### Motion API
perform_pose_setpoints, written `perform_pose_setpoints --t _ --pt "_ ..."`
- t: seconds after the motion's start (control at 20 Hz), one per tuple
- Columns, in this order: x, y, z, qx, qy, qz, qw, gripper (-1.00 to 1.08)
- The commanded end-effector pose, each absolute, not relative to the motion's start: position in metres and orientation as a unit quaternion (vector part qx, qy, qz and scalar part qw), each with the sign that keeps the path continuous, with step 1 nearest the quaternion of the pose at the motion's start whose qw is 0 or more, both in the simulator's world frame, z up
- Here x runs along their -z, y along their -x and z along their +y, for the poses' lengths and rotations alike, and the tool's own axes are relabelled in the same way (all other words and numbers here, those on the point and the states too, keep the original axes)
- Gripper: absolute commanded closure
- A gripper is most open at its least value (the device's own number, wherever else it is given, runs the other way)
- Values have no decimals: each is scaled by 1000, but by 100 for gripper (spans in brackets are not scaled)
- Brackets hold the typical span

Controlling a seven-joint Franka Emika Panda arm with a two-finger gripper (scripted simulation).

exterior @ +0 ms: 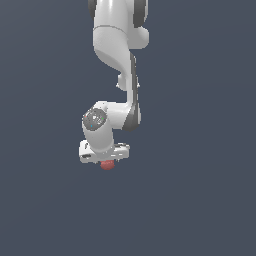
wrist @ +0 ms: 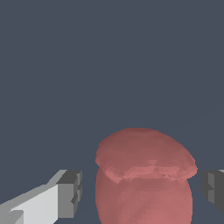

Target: Pick up the object and move it to a goal position.

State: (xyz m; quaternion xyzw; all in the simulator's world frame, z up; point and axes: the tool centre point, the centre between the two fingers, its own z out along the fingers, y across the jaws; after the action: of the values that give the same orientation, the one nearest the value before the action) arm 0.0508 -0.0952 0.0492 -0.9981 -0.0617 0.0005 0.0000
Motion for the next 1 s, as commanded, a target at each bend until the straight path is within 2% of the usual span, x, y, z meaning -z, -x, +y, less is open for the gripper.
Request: perform_pose_setpoints --t 0.0,0.2,0.25,0.95 --pt "-41 -51 -95 0 998 -62 0 -92" --pt "-40 -52 -95 0 998 -62 0 -92" --pt "-40 -52 -95 0 998 -62 0 108" --pt "-45 -55 -90 0 998 -62 0 108"
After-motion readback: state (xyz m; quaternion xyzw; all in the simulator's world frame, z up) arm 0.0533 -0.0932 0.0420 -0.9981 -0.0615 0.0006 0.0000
